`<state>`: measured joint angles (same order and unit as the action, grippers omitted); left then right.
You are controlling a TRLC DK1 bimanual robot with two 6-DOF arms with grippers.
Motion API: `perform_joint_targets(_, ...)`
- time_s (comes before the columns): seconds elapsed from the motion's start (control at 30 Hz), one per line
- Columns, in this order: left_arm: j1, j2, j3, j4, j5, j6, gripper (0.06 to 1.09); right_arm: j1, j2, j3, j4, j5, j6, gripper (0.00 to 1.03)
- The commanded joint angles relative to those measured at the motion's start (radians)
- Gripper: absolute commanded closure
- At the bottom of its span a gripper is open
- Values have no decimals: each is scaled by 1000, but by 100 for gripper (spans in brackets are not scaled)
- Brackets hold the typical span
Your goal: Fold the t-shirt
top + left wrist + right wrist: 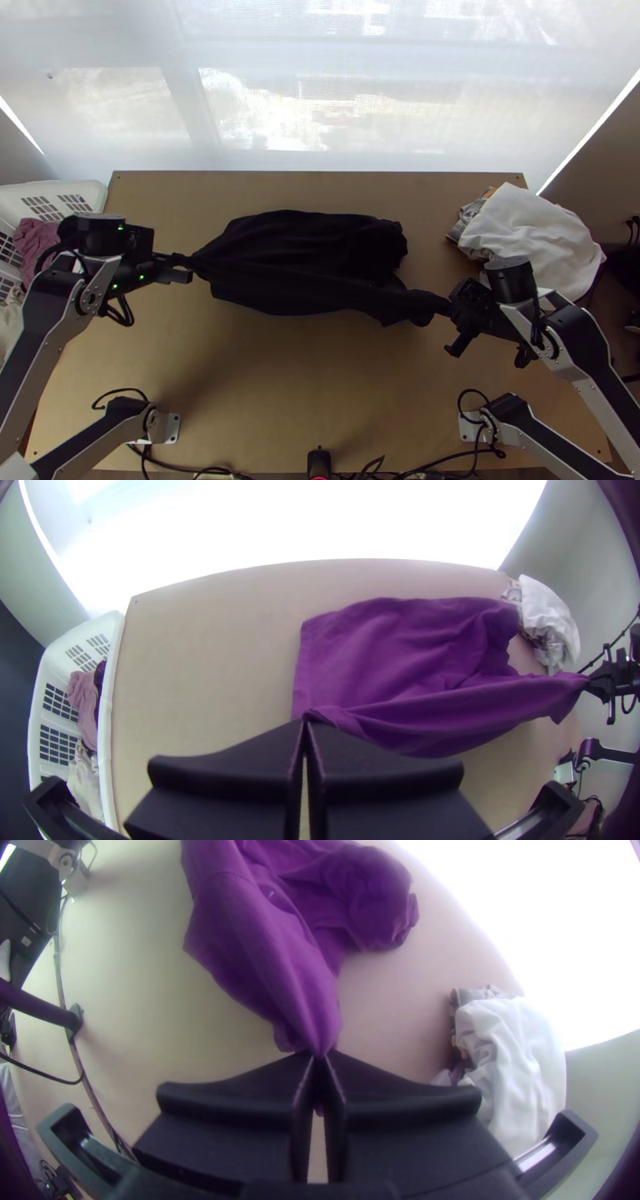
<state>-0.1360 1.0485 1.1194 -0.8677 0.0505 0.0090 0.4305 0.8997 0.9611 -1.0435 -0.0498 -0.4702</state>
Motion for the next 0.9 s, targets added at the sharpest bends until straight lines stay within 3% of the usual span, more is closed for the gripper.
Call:
perform_joint_targets(0.0, 27, -193, 3, -56, 45, 34, 105, -4, -50, 140, -104, 1, 19, 100)
perform_joint_targets(0.2, 29, -314, 66, -114, 61, 34, 105, 16, -91, 257, -245, 5, 30, 100)
perform_joint_targets(0.37, 33, -337, 30, -108, 86, 36, 105, 25, -124, 240, -296, 5, 30, 100)
perform_joint_targets(0.57, -13, -240, -225, 139, 107, 43, 105, 44, -148, 119, -271, 4, 45, 100)
perform_joint_targets(0.87, -99, 120, -313, 527, 100, 45, 105, 59, -147, -1, -236, 11, 42, 100)
